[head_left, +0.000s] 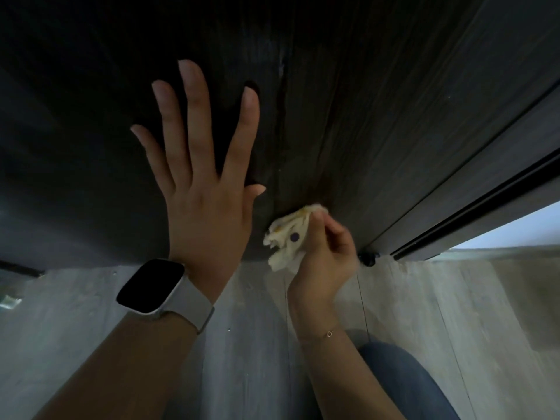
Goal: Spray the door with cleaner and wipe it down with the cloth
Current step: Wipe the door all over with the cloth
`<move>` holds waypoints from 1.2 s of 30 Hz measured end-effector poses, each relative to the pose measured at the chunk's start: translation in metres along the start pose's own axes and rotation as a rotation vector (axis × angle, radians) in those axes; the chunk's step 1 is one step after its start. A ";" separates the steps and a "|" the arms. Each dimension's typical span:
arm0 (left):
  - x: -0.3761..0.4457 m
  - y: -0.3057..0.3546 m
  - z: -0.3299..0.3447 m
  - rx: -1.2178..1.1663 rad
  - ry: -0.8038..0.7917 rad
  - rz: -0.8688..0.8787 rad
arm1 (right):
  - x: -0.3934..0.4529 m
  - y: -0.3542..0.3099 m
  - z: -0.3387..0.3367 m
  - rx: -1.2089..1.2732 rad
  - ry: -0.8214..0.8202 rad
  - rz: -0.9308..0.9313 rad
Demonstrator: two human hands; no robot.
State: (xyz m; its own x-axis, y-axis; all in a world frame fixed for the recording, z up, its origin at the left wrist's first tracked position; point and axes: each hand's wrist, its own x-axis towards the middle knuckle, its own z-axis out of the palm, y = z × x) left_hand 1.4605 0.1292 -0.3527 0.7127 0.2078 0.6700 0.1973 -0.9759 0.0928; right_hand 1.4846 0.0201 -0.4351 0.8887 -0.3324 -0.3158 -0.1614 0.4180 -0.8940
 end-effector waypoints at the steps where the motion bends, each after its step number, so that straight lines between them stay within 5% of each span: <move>1: 0.000 0.000 0.000 -0.007 -0.003 0.001 | 0.001 -0.004 0.002 0.009 -0.022 -0.039; 7: 0.001 0.000 -0.002 -0.010 -0.008 0.004 | -0.002 0.019 -0.007 -0.005 0.031 0.229; 20: 0.000 -0.002 0.001 -0.019 -0.032 -0.006 | -0.004 -0.008 0.005 0.077 0.022 0.036; 27: 0.001 -0.003 0.002 -0.032 -0.009 0.007 | 0.001 0.007 -0.002 0.020 0.090 0.133; 33: 0.001 -0.003 0.001 -0.047 -0.006 0.001 | 0.006 -0.012 0.010 0.071 0.054 -0.090; 36: 0.001 -0.002 -0.001 -0.025 -0.004 0.000 | 0.006 0.003 0.004 0.014 0.083 0.012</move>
State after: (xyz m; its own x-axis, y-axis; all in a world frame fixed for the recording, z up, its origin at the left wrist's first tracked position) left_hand 1.4601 0.1313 -0.3515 0.7151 0.2078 0.6674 0.1801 -0.9773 0.1114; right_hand 1.4911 0.0224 -0.4387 0.8482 -0.3958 -0.3518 -0.1649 0.4340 -0.8857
